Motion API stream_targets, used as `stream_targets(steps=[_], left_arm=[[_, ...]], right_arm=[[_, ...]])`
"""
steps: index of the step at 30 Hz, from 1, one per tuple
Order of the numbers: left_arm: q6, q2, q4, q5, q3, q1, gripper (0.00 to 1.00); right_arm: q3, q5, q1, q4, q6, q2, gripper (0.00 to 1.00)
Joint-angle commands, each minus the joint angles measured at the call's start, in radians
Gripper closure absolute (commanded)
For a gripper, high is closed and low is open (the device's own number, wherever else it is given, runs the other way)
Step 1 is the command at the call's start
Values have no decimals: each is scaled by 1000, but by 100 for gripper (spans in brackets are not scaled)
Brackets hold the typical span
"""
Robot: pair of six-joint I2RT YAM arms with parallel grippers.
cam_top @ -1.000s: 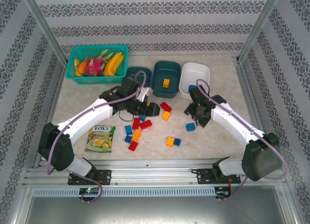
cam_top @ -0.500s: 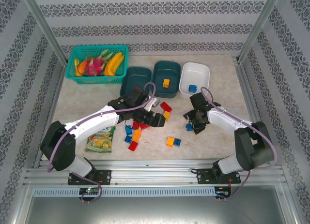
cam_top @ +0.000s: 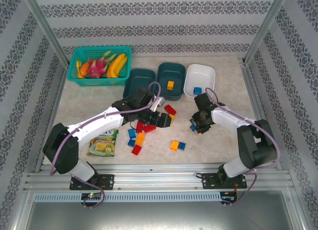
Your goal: Sort the legos into containers by color
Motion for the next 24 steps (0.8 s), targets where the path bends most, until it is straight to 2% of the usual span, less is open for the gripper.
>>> stream_targets(steps=[1,4,11,16,19,24], left_arm=[[-104,0,92,-26,74,29,23],[-169,52,116,-34,160,77,23],[-194,264,60,-30,436,156,23],[-207,410,62,-16,598,208,23],[-223,477,83,2,660,229,23],[-215,576,56,31,771,238,23]], right_arm=[[174,144,2,-94,-172,-42,75],[353,230,-15,-162,-327,14,74],[730,208,-102,-163,-548,312,74],[1000,181,-155,-193,-605,547,74],[1163,153,-186,-273,-605,689,74],[1289,108,-223,-345,-577,836,74]])
